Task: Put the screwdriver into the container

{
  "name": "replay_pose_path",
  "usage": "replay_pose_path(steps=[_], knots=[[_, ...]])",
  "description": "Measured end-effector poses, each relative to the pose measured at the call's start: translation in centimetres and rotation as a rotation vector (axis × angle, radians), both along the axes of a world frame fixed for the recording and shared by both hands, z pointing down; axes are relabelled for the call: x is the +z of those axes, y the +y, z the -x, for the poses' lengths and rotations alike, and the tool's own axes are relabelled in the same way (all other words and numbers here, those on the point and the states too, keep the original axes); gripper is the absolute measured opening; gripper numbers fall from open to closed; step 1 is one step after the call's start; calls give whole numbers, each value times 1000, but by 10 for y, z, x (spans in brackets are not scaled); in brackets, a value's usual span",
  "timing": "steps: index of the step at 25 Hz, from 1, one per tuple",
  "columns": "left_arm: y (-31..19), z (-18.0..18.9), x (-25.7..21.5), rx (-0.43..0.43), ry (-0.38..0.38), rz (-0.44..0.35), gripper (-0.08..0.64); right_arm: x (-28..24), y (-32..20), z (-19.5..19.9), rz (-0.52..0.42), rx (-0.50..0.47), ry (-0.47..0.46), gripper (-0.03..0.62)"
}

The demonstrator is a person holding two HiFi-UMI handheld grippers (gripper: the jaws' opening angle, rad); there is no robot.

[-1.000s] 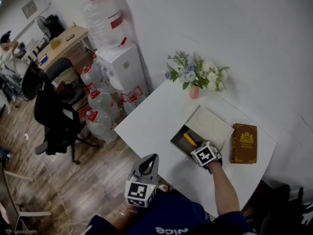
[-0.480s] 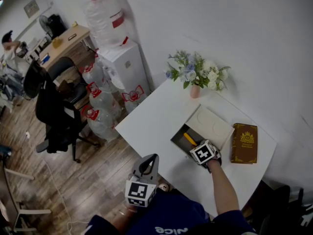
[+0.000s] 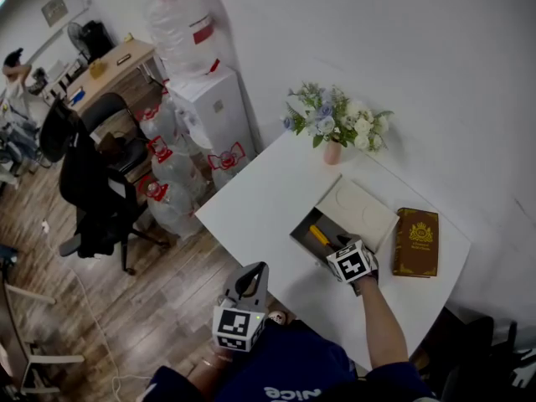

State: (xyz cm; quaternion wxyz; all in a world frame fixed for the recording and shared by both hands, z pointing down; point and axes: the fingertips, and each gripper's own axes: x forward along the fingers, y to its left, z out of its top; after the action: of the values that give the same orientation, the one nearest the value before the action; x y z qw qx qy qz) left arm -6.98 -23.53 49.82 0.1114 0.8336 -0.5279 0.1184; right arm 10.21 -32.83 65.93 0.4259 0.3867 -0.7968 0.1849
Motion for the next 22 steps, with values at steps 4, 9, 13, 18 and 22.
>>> replay_pose_path(steps=[4, 9, 13, 18, 22], knots=[[0, -7, -2, 22, 5, -12, 17, -27, 0, -7, -84, 44, -54, 161], [2, -19, -4, 58, 23, -19, 17, -77, 6, -10, -225, 112, -153, 161], [6, -30, -7, 96, 35, -26, 17, -109, 20, -15, -309, 140, -188, 161], [10, -44, -11, 150, 53, -38, 17, -144, 45, -26, -404, 202, -237, 161], [16, -60, -14, 204, 69, -44, 17, -161, 72, -39, -457, 286, -287, 161]])
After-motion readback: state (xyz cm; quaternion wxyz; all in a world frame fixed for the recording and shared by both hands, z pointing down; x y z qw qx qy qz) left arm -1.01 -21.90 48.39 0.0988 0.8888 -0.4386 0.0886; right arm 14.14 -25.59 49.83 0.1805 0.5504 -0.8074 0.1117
